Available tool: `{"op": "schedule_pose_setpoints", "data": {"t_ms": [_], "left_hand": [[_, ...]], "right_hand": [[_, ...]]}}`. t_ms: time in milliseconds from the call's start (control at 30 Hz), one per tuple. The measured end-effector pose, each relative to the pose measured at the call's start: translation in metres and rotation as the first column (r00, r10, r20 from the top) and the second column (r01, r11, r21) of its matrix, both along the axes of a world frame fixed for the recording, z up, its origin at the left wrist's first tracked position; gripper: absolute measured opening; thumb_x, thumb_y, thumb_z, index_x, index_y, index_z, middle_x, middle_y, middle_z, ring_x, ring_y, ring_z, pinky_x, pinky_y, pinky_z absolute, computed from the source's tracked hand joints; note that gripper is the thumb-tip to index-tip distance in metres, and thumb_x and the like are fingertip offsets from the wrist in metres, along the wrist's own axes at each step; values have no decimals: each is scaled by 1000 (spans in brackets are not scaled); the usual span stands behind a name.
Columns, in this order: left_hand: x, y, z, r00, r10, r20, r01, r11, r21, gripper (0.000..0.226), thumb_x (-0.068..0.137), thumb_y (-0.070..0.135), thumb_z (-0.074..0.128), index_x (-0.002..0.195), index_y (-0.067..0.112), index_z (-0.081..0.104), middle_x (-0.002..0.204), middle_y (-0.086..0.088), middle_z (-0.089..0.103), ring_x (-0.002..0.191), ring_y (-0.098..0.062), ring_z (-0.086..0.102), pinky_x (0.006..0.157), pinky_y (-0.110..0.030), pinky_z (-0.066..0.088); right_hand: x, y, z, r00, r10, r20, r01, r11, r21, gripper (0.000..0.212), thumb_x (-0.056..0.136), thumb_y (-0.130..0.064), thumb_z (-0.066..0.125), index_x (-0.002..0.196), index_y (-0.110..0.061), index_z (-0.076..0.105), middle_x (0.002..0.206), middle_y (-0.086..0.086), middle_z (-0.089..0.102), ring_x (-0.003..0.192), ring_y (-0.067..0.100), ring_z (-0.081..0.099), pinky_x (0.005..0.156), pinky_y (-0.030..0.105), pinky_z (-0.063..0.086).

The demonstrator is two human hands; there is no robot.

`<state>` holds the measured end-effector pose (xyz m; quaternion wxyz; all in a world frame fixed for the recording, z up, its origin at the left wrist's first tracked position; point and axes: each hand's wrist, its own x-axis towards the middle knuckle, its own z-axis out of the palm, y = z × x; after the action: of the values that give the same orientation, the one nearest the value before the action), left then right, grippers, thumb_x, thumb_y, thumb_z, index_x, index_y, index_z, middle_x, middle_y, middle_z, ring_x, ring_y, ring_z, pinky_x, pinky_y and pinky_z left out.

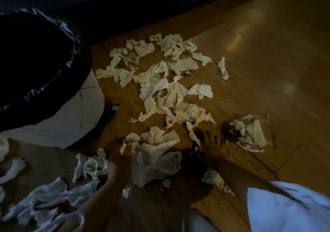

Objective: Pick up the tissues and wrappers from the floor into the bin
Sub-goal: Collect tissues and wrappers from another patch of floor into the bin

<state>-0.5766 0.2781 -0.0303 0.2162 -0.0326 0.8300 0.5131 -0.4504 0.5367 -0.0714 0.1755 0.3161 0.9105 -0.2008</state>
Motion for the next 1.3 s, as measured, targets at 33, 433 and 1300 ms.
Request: {"op": "schedule_pose_setpoints", "data": {"t_ms": [33,433,1300], "left_hand": [[0,1,1,1000,2,4,-2,1000,-2,36,94,37,45,121,14,49,111,-14,58,99,-30,57,74,-35,45],[-1,13,15,992,-59,-110,48,993,-105,27,92,38,50,98,13,61,101,-8,63,99,-23,59,84,-35,50],[-134,-91,332,863,404,-304,-254,867,429,38,92,44,48,94,8,60,82,-10,57,75,-24,54,65,-35,46]], "right_hand": [[0,0,0,1000,4,-9,-4,1000,7,100,76,-63,58,148,-23,2,155,4,9,140,36,12,112,53,15],[-5,0,17,994,-31,-106,29,999,-21,55,91,-46,47,137,-16,38,135,11,49,124,32,44,98,41,39],[-261,-182,373,677,-233,-698,-211,847,-488,54,90,-38,55,135,-11,41,129,10,55,118,26,53,90,30,40]]}}
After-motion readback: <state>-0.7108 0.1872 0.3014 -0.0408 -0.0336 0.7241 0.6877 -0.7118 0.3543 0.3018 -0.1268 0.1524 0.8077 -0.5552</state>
